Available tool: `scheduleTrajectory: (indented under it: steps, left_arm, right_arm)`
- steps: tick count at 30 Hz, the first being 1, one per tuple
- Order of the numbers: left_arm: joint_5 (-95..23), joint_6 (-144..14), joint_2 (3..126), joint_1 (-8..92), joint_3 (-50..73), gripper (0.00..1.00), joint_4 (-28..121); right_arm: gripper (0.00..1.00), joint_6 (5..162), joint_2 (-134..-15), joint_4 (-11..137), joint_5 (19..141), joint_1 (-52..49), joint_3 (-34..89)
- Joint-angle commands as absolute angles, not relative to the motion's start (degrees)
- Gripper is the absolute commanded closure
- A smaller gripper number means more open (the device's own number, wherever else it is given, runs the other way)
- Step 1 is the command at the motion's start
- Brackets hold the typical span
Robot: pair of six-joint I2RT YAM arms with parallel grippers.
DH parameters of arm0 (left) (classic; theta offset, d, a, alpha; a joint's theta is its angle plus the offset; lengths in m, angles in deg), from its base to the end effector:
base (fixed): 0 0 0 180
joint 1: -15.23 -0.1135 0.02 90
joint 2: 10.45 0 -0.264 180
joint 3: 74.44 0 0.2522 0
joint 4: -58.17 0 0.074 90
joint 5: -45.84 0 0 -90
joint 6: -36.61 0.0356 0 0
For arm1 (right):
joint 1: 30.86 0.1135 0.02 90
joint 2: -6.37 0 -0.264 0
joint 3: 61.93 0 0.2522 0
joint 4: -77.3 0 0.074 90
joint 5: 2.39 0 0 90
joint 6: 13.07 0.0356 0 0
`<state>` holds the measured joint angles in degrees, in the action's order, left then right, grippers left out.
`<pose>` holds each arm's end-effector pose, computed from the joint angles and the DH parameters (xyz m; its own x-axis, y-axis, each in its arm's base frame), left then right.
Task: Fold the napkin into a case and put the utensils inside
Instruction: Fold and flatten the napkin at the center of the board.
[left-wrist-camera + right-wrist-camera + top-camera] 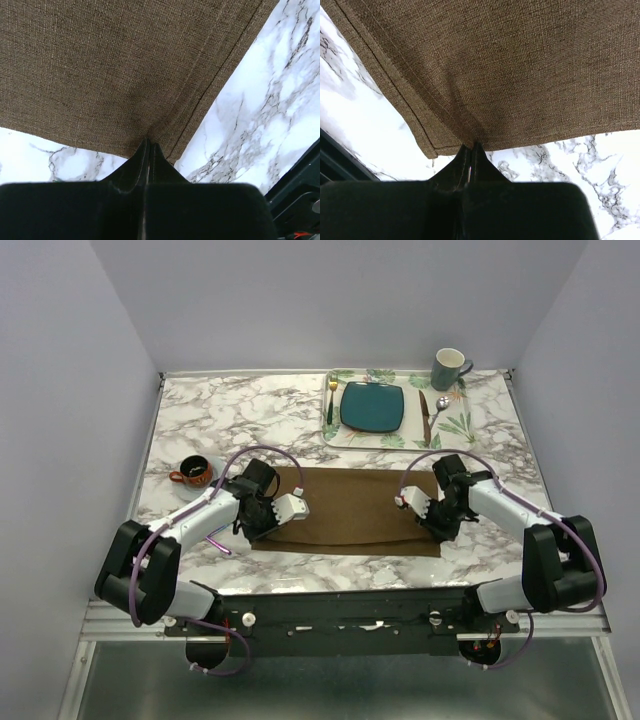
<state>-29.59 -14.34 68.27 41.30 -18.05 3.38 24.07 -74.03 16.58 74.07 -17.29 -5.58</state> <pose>0.1989 -0.1073 0.1709 -0.3803 0.8649 -0.3276 0.9211 0.3861 -0.0500 0.2082 0.0588 0.1629 -0.3861 -0.8905 -0.2409 -0.9219 0.3813 0.0681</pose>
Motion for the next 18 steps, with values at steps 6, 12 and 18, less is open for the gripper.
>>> scheduleTrajectory:
  steps: [6,12,18]
  left_arm:
    - [-31.8,-14.5,64.4,41.7,-16.1,1.0,1.2]
    - [-31.2,-14.3,60.1,41.9,-13.4,1.0,-4.2]
    - [-31.6,-14.2,60.7,42.3,-16.5,1.0,-3.2]
  right_arm:
    - [0.99,24.5,-68.5,8.8,71.6,-16.7,-0.4]
    - [0.99,23.8,-63.9,5.1,70.5,-16.4,-1.0]
    - [0.99,23.8,-65.2,9.3,71.4,-15.5,-6.4]
